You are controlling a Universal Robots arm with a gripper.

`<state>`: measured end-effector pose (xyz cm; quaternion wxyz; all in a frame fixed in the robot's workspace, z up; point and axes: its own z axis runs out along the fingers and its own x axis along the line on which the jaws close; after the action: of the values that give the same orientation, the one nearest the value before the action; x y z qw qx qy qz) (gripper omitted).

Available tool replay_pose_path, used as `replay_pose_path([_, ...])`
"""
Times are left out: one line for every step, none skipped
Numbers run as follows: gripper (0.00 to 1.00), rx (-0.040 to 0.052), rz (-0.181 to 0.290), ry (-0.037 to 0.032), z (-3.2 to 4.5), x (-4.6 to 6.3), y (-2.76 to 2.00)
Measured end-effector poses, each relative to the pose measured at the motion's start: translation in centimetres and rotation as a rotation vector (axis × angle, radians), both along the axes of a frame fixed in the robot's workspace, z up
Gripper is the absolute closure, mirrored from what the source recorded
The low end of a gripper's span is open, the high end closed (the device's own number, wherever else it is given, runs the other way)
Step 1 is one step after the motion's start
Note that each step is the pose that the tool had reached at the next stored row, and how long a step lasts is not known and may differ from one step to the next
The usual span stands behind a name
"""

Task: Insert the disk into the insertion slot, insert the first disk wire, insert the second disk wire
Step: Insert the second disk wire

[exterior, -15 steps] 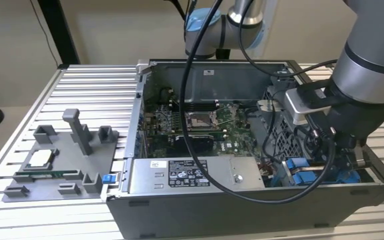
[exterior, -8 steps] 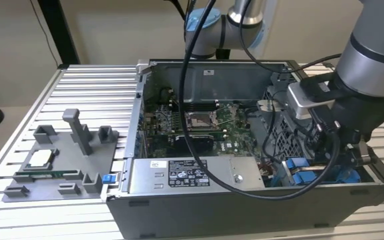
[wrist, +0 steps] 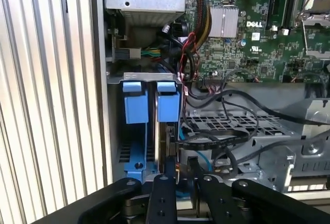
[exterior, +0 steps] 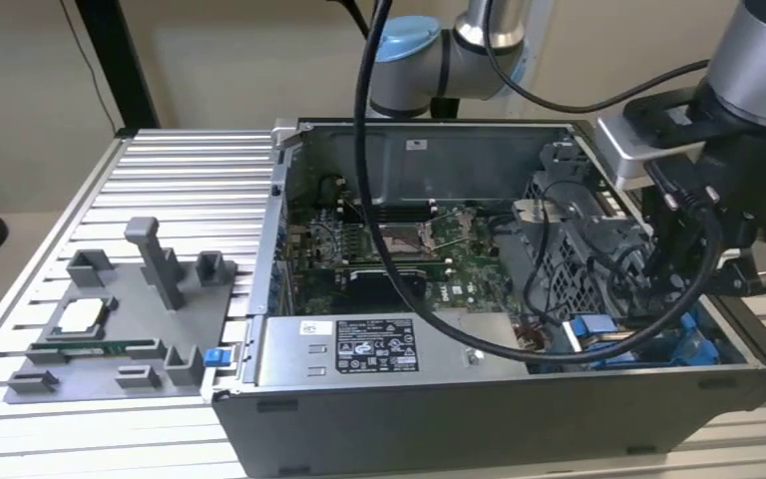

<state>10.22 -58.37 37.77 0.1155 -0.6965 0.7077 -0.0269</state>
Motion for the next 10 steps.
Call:
replay_pose_path([0.0, 0.0005, 0.0, 0.0, 0.24, 0.0, 0.0])
replay_pose_path([0.0, 0.0005, 0.0, 0.0, 0.38, 0.0, 0.0])
replay_pose_path([0.0, 0.0006, 0.0, 0.0, 0.41, 0.0, 0.0])
replay_pose_path([0.0, 0.0007, 0.0, 0.0, 0.41, 0.0, 0.0])
replay_pose_path([0.0, 0.0008, 0.0, -0.0001, 0.41, 0.0, 0.0])
replay_pose_path([0.0, 0.0007, 0.0, -0.0001, 0.42, 0.0, 0.0])
replay_pose_path([0.0, 0.0005, 0.0, 0.0, 0.44, 0.0, 0.0])
replay_pose_path([0.0, 0.0005, 0.0, -0.0001, 0.45, 0.0, 0.0])
replay_pose_path([0.0, 0.0006, 0.0, 0.0, 0.45, -0.01, 0.0])
replay_pose_path([0.0, 0.0005, 0.0, 0.0, 0.46, -0.01, 0.0])
